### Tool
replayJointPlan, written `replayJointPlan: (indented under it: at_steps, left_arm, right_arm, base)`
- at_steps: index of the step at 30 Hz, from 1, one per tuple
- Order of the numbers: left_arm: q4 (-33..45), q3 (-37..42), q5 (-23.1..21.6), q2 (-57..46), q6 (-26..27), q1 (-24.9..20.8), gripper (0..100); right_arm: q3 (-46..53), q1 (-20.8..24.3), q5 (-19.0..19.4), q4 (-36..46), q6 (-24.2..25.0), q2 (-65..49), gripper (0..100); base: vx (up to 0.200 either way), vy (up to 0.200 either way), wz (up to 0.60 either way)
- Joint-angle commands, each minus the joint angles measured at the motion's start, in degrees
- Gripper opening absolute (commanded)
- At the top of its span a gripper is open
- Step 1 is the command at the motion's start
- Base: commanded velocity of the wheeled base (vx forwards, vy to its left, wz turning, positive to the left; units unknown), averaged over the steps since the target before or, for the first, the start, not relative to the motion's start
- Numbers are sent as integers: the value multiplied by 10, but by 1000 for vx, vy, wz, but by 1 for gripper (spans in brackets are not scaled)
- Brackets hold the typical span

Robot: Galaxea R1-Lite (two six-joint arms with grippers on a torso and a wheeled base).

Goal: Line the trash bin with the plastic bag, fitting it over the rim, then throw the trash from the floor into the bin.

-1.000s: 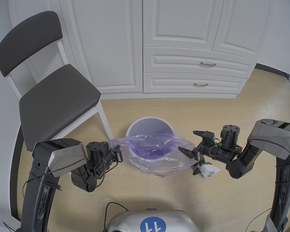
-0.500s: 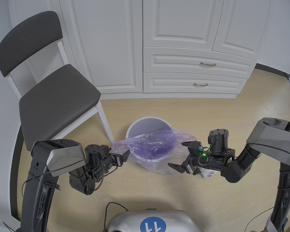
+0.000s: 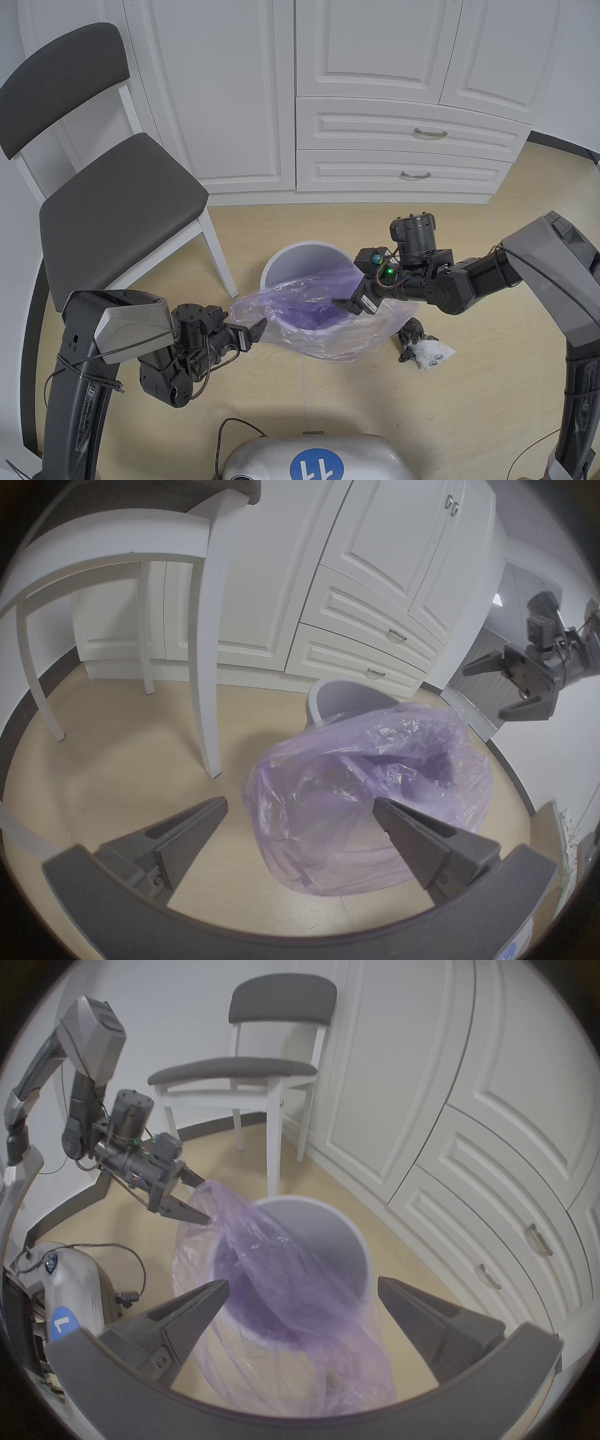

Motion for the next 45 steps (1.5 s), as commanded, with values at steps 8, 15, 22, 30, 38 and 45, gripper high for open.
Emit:
replayJointPlan:
  at_steps: [8,15,22,30,38,45]
  left_arm:
    - [-2,14,-2,15,8,-4,100]
    - [-11,16,-2,19,19,-5,100]
    - [-20,14,-2,29,19,-9,100]
    - [-43,12,-2,33,18,-13,100]
    - [-53,17,-2,16,17,-13,100]
    - [-53,20,0,-37,13,-6,100]
  right_arm:
    - [-68,6,-8,81,-12,57,100]
    - [-94,5,-13,73,-4,108,100]
    - [-126,6,-13,50,65,123,0]
    - [-169,-2,-14,1,165,113,0]
    - [-254,-7,-33,0,225,142,0]
    - [-354,6,-83,-33,313,244,0]
  base:
    - [0,0,0]
    - [0,0,0]
    - [0,0,0]
    - [0,0,0]
    - [0,0,0]
    - [0,0,0]
